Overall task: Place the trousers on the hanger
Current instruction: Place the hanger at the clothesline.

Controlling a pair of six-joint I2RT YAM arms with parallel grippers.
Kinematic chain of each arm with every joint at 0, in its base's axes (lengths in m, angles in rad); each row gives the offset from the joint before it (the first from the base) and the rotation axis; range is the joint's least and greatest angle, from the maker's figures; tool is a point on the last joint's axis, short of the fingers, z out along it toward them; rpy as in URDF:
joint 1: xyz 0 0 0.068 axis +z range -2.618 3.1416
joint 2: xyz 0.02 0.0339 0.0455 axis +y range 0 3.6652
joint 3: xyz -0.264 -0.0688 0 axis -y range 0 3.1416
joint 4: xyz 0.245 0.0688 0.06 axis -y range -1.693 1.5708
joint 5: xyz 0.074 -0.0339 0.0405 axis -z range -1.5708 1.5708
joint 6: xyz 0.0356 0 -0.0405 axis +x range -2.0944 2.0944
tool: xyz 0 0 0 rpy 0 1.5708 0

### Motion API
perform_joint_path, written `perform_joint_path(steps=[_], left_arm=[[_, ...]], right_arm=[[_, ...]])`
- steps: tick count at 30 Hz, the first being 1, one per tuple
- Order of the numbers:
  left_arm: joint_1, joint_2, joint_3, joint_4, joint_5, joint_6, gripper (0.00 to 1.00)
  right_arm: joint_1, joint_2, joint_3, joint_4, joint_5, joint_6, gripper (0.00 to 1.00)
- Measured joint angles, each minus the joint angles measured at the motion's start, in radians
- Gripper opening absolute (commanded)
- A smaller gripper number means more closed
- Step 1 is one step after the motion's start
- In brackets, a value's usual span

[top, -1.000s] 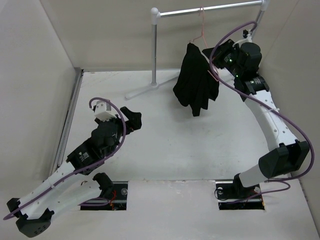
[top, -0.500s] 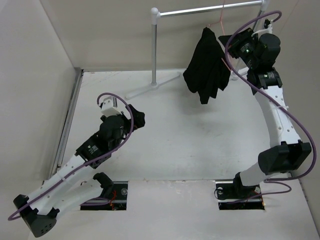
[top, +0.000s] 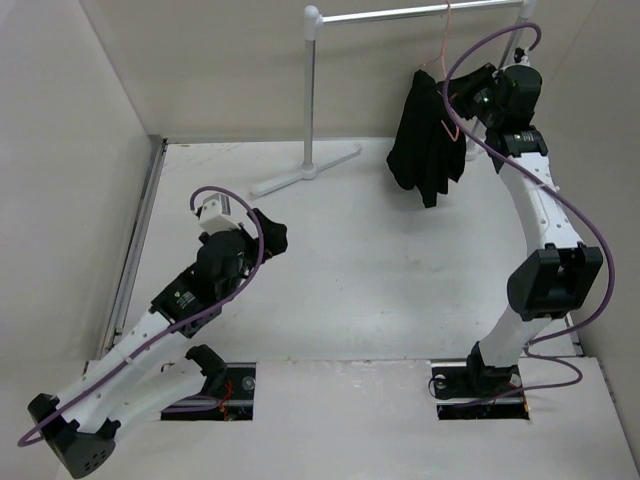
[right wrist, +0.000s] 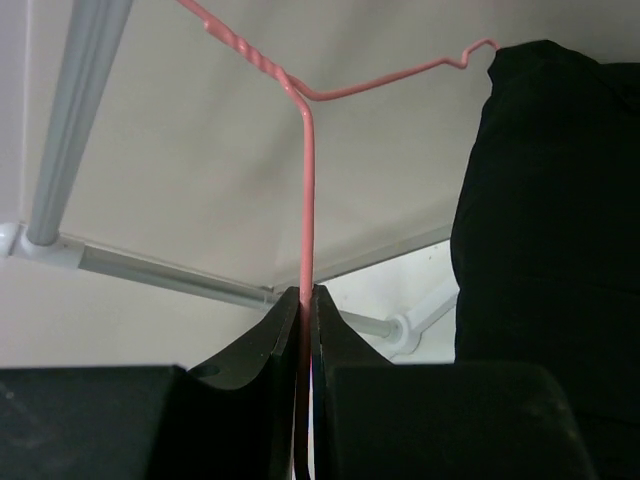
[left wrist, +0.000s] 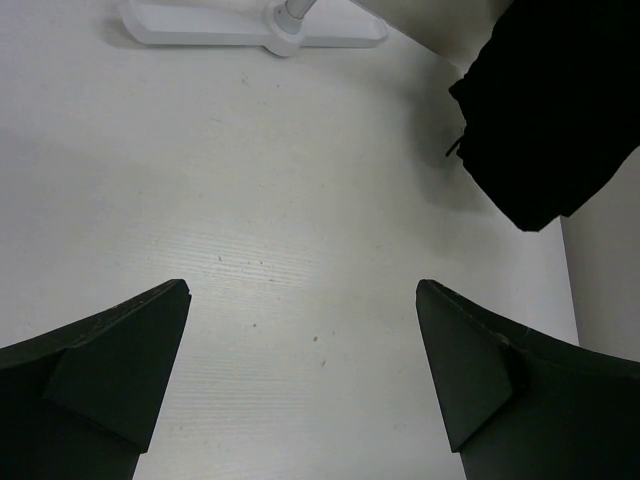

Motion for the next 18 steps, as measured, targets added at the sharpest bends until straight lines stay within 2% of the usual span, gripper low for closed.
perform_joint_path(steps=[3, 7, 18], left_arm=[[0.002, -0.005, -0.005, 0.001, 0.002, -0.004, 1.0], [0.008, -0.011, -0.014, 0.001, 0.003, -0.013, 1.0], [0.013, -0.011, -0.015, 0.001, 0.005, -0.035, 1.0]], right_arm=[[-0.003, 0.006, 0.0, 0.004, 0.0, -0.001, 0.08], [-0.005, 0.004, -0.014, 0.028, 0.0, 0.0, 0.19], [-0.007, -0.047, -0.135, 0.072, 0.001, 0.002, 0.79]])
